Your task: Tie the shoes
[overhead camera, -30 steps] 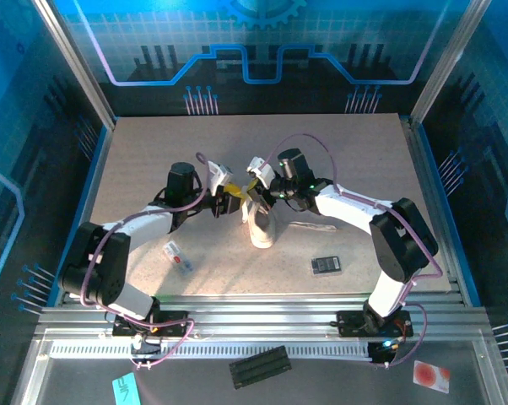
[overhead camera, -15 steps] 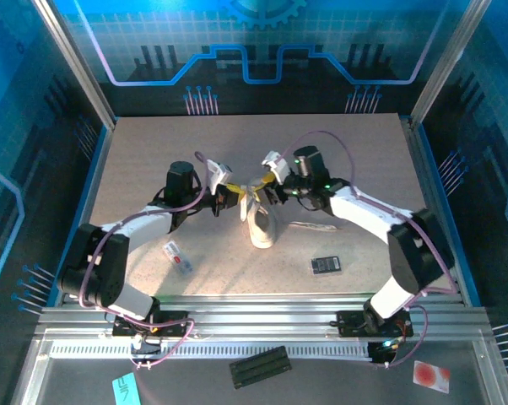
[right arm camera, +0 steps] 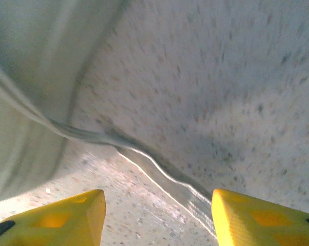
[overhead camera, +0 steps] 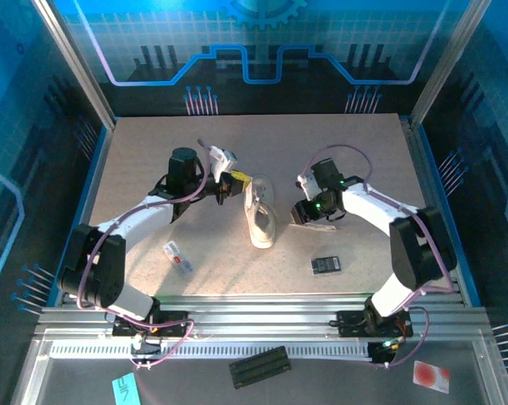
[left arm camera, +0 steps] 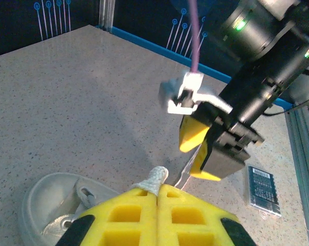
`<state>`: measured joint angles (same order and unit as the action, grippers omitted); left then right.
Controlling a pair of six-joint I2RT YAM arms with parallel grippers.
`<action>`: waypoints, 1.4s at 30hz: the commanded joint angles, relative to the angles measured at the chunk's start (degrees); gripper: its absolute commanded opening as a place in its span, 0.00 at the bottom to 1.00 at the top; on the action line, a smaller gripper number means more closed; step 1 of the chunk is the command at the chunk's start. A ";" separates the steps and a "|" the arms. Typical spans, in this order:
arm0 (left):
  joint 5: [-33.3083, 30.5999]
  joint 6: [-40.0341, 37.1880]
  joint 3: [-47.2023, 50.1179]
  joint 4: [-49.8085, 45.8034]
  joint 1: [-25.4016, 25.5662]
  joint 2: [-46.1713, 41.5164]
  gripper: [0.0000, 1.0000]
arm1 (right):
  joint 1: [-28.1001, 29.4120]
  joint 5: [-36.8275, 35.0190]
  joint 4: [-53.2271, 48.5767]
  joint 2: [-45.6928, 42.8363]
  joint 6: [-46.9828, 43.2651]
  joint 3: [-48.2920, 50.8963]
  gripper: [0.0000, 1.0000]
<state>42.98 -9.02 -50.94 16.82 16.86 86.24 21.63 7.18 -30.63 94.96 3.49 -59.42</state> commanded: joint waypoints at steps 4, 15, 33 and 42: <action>1.75 -2.31 -1.17 -2.84 0.72 0.51 0.00 | 3.65 -6.42 -8.24 6.00 0.52 -4.55 0.60; 2.44 -2.94 -0.87 -3.55 0.89 -0.54 0.00 | 5.44 -17.40 -16.39 15.08 1.17 -11.01 0.61; 3.17 -6.86 1.97 -4.53 2.58 -2.05 0.00 | 2.37 -5.35 -13.54 14.40 -1.84 -29.07 0.00; 2.06 -7.44 4.63 0.23 5.74 -1.75 0.00 | 13.13 7.60 -17.45 28.72 -4.30 -60.09 0.00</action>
<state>43.81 -15.16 -48.58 14.13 21.78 85.45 30.59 6.74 -44.75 120.60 0.45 -115.26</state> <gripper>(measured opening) 0.045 0.041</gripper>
